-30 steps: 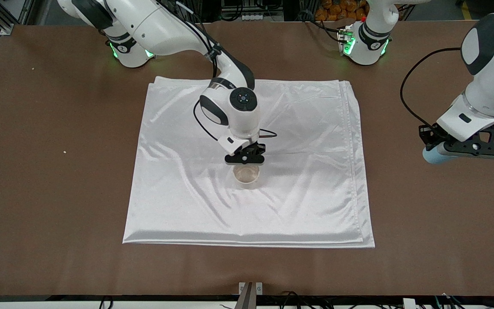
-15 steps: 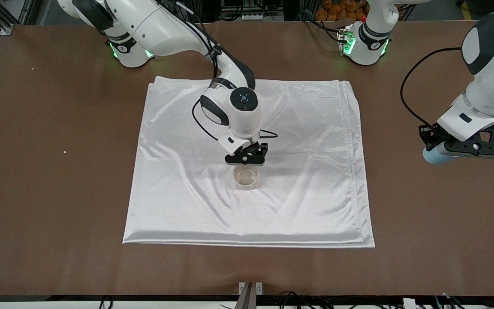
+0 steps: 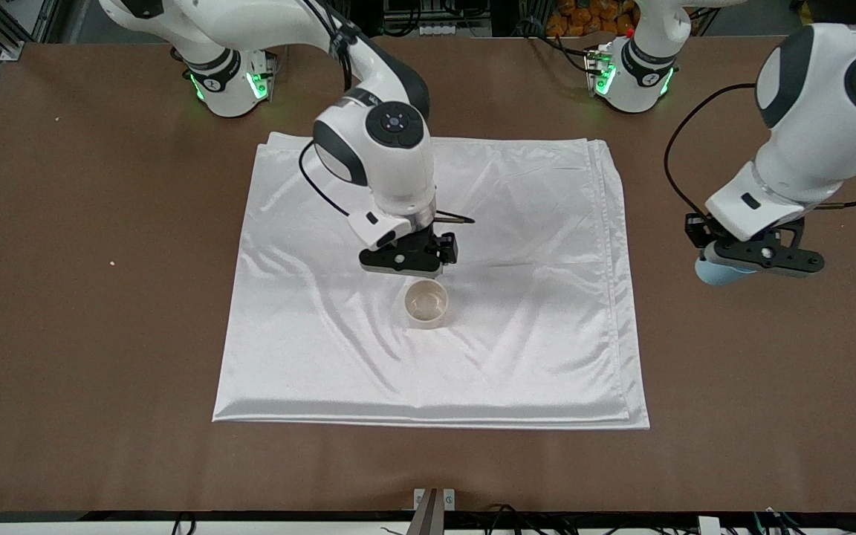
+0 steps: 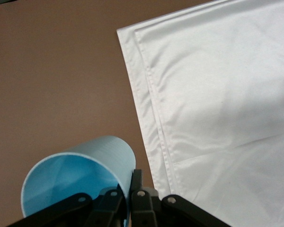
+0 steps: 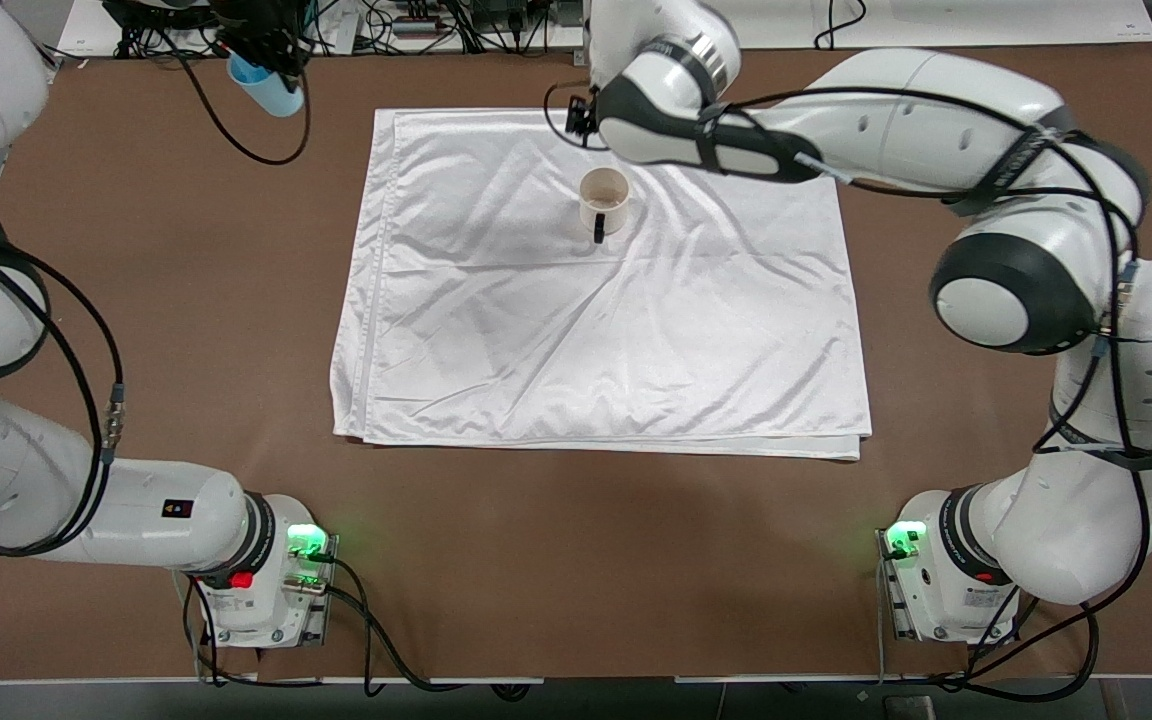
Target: Place blue cup into white mug on cloth
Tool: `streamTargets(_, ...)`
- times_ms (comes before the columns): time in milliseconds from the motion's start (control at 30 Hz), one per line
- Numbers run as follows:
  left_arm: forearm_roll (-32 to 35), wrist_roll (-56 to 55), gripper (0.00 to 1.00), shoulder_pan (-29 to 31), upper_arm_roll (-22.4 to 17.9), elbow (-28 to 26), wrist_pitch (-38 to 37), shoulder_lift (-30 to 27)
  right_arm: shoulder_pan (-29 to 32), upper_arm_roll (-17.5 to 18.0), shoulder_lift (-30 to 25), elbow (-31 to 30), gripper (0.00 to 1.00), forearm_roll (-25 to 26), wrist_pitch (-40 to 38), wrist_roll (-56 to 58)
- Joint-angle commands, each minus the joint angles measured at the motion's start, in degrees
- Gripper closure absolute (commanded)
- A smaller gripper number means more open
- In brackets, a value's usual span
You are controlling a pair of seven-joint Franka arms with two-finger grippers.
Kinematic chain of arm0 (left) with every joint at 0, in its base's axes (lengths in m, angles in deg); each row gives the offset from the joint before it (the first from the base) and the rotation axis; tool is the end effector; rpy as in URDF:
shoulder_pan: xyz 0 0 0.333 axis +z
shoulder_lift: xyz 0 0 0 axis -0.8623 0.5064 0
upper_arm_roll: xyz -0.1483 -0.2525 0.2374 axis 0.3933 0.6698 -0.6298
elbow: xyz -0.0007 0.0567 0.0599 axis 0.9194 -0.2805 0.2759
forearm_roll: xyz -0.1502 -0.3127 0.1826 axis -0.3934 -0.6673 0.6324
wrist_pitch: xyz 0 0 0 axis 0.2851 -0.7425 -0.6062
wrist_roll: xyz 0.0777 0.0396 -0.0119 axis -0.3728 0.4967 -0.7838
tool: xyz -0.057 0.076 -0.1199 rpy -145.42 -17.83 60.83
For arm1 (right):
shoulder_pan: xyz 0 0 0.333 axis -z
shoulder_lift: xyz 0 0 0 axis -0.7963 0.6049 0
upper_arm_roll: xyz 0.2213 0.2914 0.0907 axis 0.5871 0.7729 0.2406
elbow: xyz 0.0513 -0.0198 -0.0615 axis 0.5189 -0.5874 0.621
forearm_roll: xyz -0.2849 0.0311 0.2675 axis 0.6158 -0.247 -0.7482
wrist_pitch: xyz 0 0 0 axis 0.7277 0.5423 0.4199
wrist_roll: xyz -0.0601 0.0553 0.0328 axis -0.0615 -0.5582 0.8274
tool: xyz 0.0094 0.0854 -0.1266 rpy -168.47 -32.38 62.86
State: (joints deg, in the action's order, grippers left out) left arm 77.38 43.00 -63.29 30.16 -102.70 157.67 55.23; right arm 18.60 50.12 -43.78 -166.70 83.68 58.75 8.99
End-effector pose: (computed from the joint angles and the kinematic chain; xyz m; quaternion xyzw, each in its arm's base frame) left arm 0.5850 -0.1230 0.5219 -0.9897 0.1351 -0.0336 0.0320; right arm 0.5823 0.5022 0.4231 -0.9925 0.0822 -0.0869 0.0242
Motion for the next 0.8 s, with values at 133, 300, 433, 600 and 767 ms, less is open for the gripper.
streamTargets(133,-0.11,-9.24,1.00,0.38,7.16,6.48,-1.13,7.16,4.12,0.64,-7.50,-2.57,0.00,-3.63,-4.19,-0.41)
streamTargets(300,0.24,-14.59,1.00,0.12,11.64,8.86,-1.13,10.32,6.14,0.64,-11.37,-4.06,0.00,-5.39,-4.37,-0.14)
streamTargets(433,0.25,-20.84,1.00,-0.15,14.89,9.74,-0.96,13.05,8.16,0.64,-13.75,-4.15,0.00,-7.41,-6.65,0.29)
streamTargets(600,0.25,-25.06,1.00,-0.41,18.67,12.11,-0.69,16.21,10.88,0.82,-16.21,-4.15,0.00,-7.59,-9.46,3.10)
streamTargets(767,0.42,-30.59,1.00,-0.85,22.01,14.48,-0.25,19.73,14.66,1.26,-19.37,-4.50,0.00,-9.26,-13.06,8.01)
